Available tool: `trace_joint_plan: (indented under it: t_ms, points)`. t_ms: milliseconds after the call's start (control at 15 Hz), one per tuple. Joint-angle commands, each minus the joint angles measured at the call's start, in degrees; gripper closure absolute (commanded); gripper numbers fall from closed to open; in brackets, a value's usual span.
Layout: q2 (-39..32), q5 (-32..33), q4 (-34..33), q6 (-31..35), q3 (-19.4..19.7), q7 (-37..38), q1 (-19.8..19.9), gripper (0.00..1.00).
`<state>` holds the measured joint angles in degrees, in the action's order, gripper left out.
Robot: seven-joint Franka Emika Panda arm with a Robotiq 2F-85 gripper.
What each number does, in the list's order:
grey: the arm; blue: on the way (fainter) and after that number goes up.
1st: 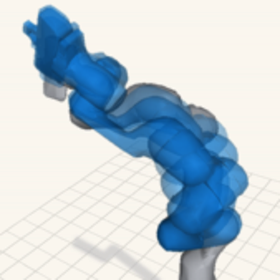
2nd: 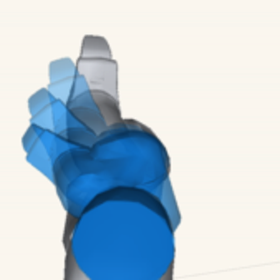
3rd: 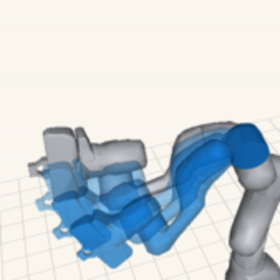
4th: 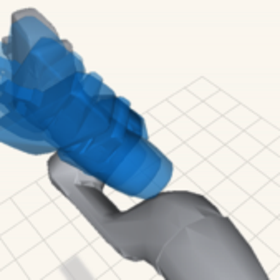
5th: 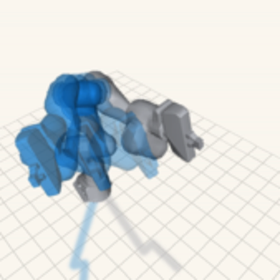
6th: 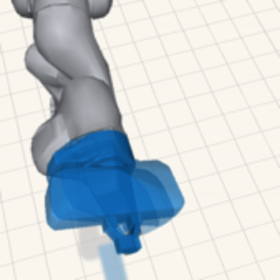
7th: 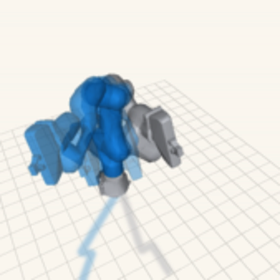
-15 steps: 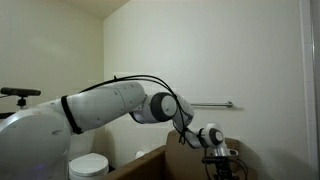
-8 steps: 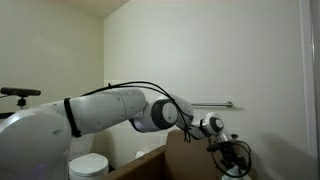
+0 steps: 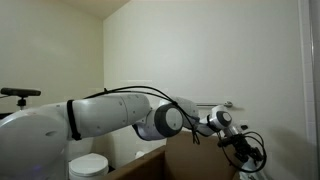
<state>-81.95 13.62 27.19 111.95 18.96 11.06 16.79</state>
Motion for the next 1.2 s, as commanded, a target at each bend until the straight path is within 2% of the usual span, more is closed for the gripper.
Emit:
trace_joint_plan:
  t_ms: [0,67,267,333,600,1000,1133]
  points:
    - [-4.7,-2.6,-7.1,-1.1,-3.9,-0.1,1.1,0.93]
    - [-1.9,-3.3,-1.6,2.2,-4.3,0.3,-0.4,0.94]
    - [-3.2,-3.1,-6.3,2.7,-6.6,-0.1,-1.4,0.93]
    - [-1.1,-2.7,-3.1,5.2,-6.4,0.7,-2.4,0.93]
    - [-1.6,-0.7,-1.5,9.1,-4.1,2.9,-4.1,0.95]
    - [-3.6,-5.5,5.1,6.4,-10.7,-3.7,-0.6,0.94]
    - [-4.0,-6.2,5.6,4.5,-11.4,-5.4,0.3,0.94]
